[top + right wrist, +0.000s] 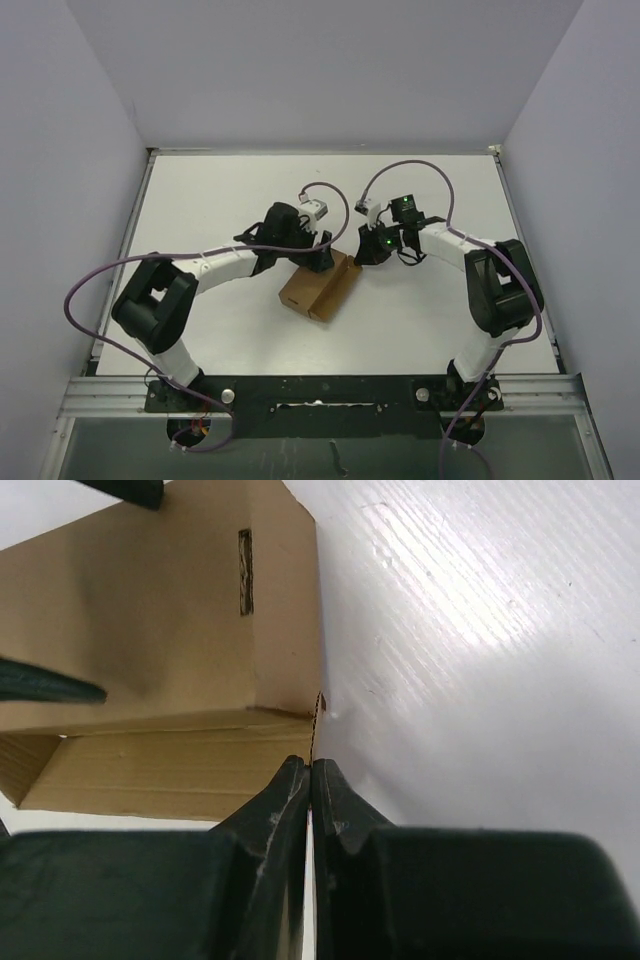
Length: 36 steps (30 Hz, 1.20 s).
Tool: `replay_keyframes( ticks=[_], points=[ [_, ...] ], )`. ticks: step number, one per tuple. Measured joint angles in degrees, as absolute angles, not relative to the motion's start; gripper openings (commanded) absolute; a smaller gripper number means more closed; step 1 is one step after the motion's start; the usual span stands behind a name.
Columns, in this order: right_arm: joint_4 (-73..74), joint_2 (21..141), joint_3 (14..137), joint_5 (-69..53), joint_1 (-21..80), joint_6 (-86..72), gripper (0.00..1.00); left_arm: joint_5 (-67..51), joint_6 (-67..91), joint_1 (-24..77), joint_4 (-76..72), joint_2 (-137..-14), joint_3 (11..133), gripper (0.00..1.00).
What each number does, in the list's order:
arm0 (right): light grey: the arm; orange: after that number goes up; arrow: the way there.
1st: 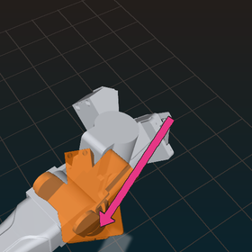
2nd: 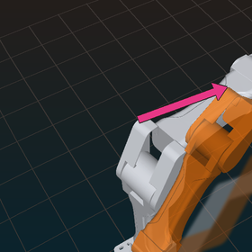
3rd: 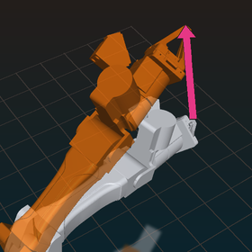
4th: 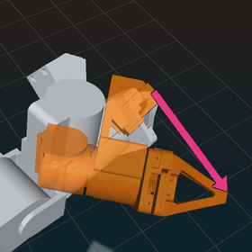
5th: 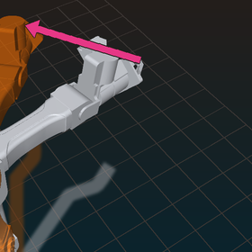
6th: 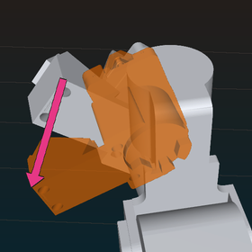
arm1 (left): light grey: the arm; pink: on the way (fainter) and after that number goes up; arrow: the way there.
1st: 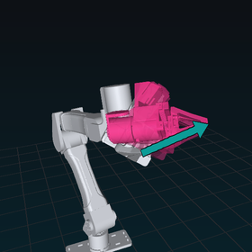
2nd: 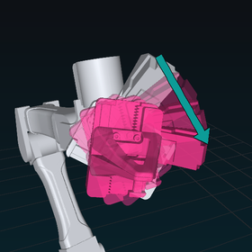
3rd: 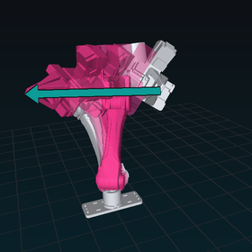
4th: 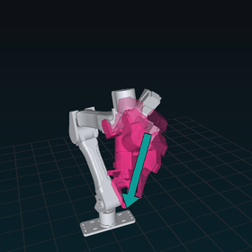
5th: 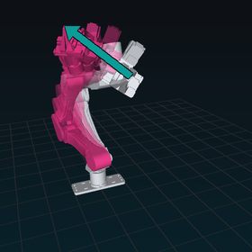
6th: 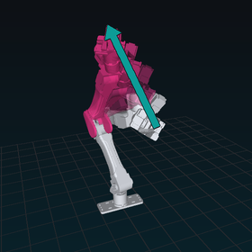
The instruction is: Fold the paper box
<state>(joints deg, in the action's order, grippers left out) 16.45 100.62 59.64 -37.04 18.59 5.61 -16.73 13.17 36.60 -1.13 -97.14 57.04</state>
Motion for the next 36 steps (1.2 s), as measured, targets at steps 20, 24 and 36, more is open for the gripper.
replay_keyframes(
  ticks=[20, 24, 36],
  points=[
    [14.6, 98.6, 59.3, -37.0, 21.1, 4.9, 0.0, -26.5, 17.2, 26.3, -2.1, -98.6, 55.9, 0.64],
    [14.5, 98.6, 59.3, -37.0, 21.7, 5.5, 0.0, -30.2, 20.2, 23.0, -5.2, -101.7, 54.2, 0.61],
    [12.0, 98.6, 57.3, -37.0, 22.0, 9.0, 0.0, -35.1, 24.2, 20.1, -9.1, -104.2, 53.2, 0.56]
  ],
)
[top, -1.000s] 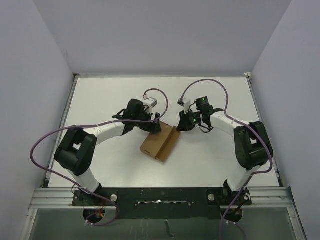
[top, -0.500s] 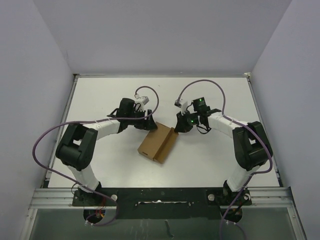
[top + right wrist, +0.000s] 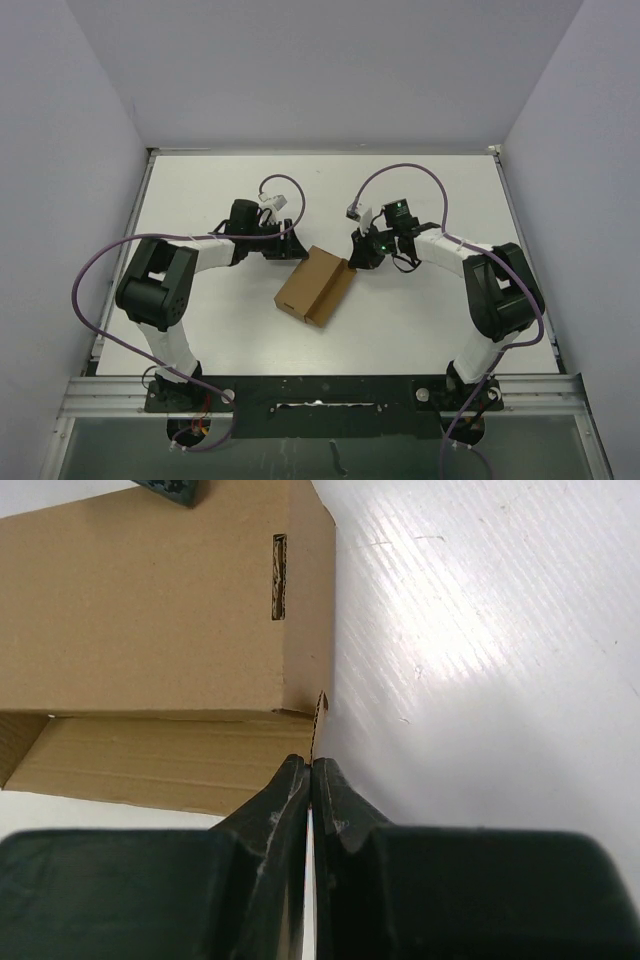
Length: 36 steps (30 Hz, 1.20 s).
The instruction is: Fold the paper box
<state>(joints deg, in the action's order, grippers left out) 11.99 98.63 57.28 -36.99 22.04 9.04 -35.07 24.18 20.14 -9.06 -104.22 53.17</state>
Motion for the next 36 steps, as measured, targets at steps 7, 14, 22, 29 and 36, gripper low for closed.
replay_keyframes(
  ticks=[7, 14, 22, 29, 36],
  points=[
    [11.6, 98.6, 56.3, -37.0, 22.2, 10.1, 0.0, -37.2, 25.3, 20.1, -10.0, -104.3, 52.9, 0.65],
    [11.5, 98.6, 56.3, -37.0, 22.2, 10.1, 0.0, -39.4, 25.9, 20.0, -10.5, -104.3, 52.9, 0.63],
    [11.4, 98.6, 56.3, -37.0, 22.2, 10.3, 0.0, -39.7, 25.8, 20.0, -10.1, -105.1, 52.9, 0.45],
    [10.7, 98.6, 56.2, -37.1, 22.2, 11.0, 0.0, -41.6, 25.9, 19.9, -9.8, -106.2, 53.7, 0.32],
    [10.2, 98.6, 56.0, -37.1, 21.9, 11.3, 0.0, -42.7, 26.2, 19.4, -9.7, -106.5, 54.1, 0.29]
  ],
)
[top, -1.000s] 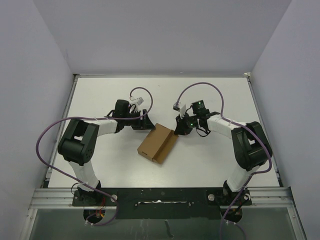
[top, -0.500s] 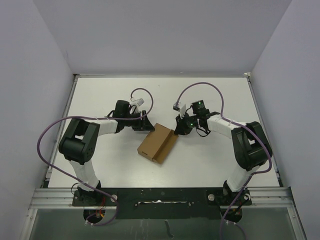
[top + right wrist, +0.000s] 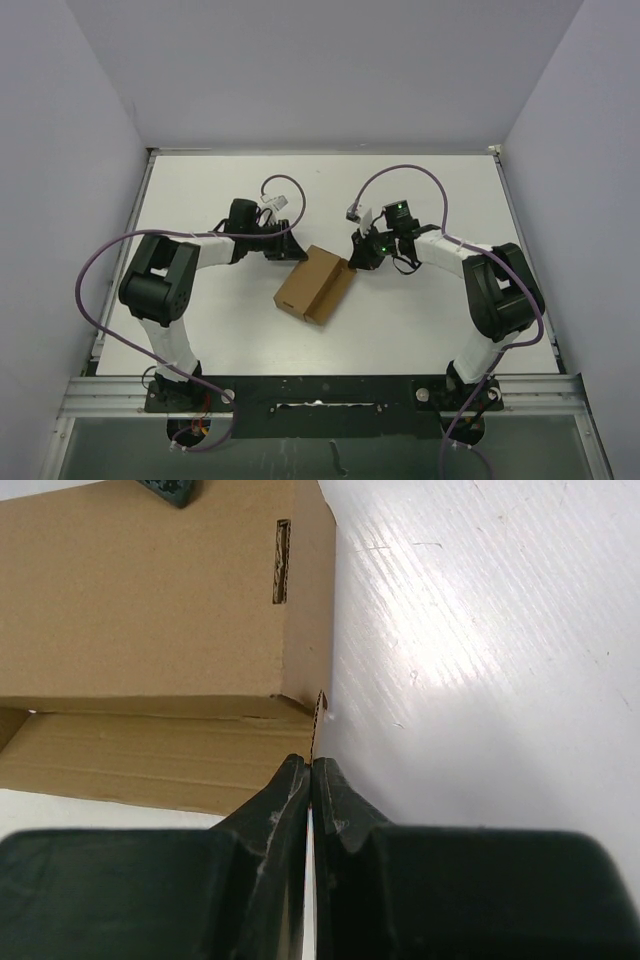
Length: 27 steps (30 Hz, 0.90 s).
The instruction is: Fold the paper box
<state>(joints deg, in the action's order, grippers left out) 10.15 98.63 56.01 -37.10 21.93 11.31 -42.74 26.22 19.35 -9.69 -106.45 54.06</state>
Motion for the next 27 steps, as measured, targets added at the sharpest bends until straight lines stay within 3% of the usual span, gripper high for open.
replay_keyframes(
  ticks=[27],
  points=[
    [0.9, 95.3, 49.0, -39.5, 21.4, 10.1, 0.0, -43.1, 26.7, 18.5, -7.9, -106.8, 54.8, 0.27]
  ],
)
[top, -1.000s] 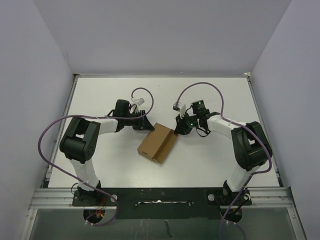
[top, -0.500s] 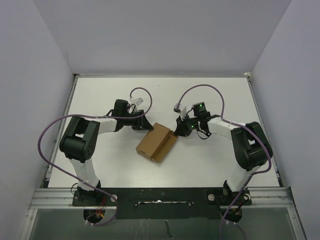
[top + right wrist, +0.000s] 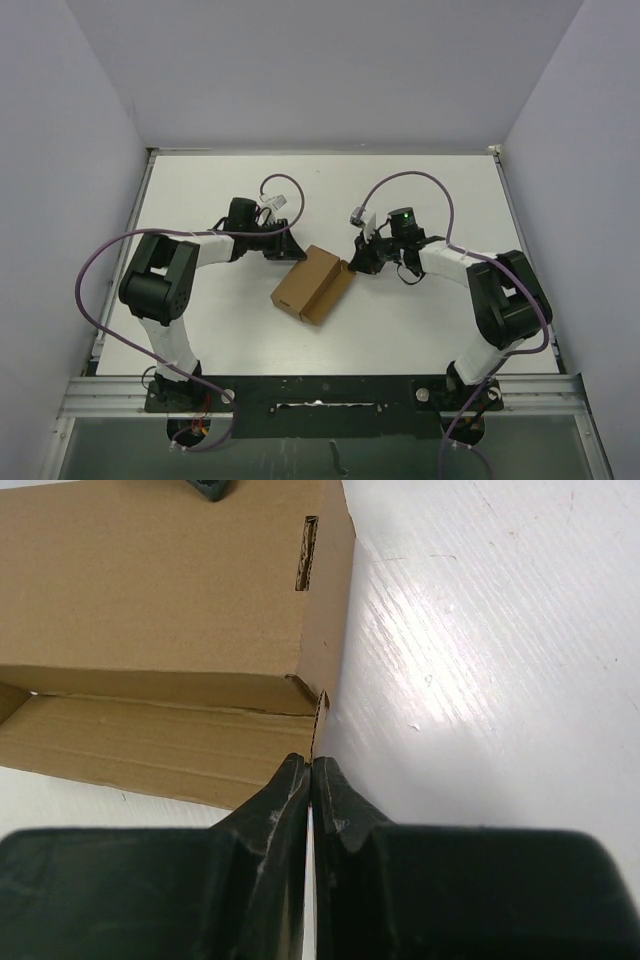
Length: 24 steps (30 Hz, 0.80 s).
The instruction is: Fold the paper box
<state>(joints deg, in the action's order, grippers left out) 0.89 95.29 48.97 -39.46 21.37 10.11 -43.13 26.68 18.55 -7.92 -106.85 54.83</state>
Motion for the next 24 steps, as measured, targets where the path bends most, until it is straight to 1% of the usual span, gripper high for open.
replay_keyframes(
  ticks=[24],
  points=[
    [-3.1, 93.2, 45.9, -40.7, 22.6, 11.1, 0.0, -41.1, 26.4, 18.7, -3.6, -106.8, 57.0, 0.26]
  ],
)
